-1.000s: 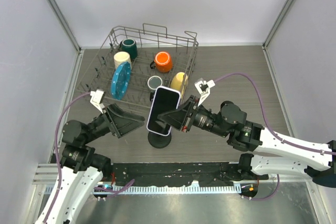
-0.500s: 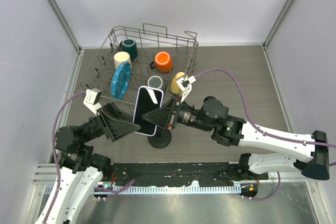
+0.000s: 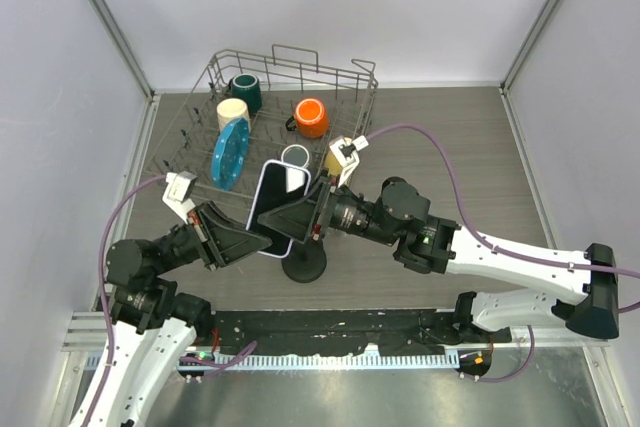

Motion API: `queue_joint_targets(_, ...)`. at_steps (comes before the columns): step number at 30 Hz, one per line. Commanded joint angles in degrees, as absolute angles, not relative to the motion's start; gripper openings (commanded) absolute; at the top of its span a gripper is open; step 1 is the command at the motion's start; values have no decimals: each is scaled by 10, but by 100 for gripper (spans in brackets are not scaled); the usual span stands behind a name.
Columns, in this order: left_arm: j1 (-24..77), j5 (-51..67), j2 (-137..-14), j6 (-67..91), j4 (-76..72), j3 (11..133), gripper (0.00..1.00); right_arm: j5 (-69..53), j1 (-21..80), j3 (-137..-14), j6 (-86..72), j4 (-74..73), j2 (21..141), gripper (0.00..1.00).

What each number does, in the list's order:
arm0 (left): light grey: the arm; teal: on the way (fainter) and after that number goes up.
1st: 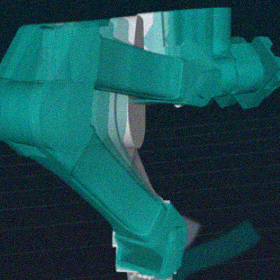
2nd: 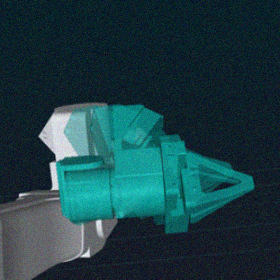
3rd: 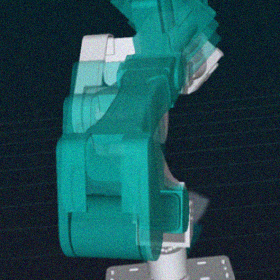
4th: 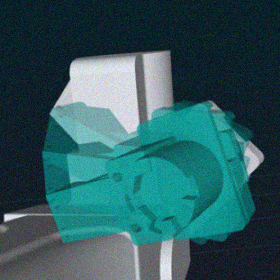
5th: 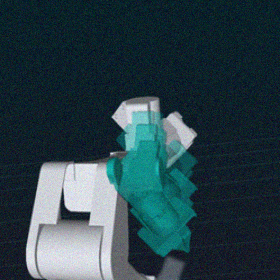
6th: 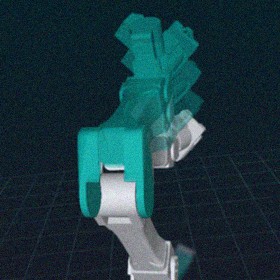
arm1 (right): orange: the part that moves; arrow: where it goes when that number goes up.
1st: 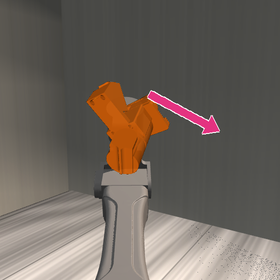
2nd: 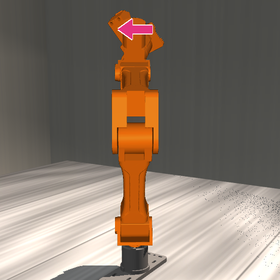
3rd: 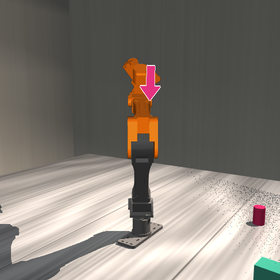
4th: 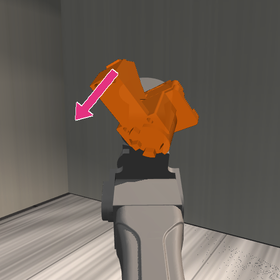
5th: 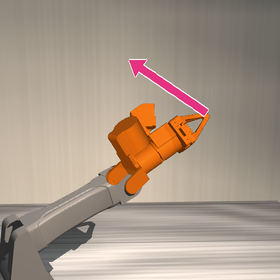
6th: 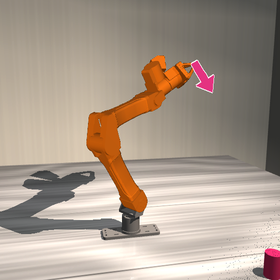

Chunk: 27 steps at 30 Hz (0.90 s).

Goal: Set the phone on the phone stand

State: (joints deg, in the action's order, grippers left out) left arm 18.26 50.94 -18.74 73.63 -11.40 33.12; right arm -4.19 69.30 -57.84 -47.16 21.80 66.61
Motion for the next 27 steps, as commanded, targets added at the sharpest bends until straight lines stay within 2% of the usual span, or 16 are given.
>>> queue_joint_targets(1,185,523,-189,677,-55,362,0,-32,690,-666,-427,134,665,73)
queue_joint_targets(3,185,531,-185,677,-58,359,0,-13,678,-692,-409,73,664,77)
queue_joint_targets(5,185,535,-185,676,-62,359,0,-52,660,-705,-399,43,659,77)
queue_joint_targets(8,185,541,-184,678,-69,362,0,-112,634,-711,-386,21,656,77)
queue_joint_targets(13,186,569,-188,678,-85,369,0,-147,617,-733,-355,-47,658,74)
queue_joint_targets(22,194,592,-189,653,-74,381,0,-205,608,-727,-343,-39,636,65)
queue_joint_targets(27,196,598,-191,644,-69,383,0,-230,605,-738,-346,-49,648,56)
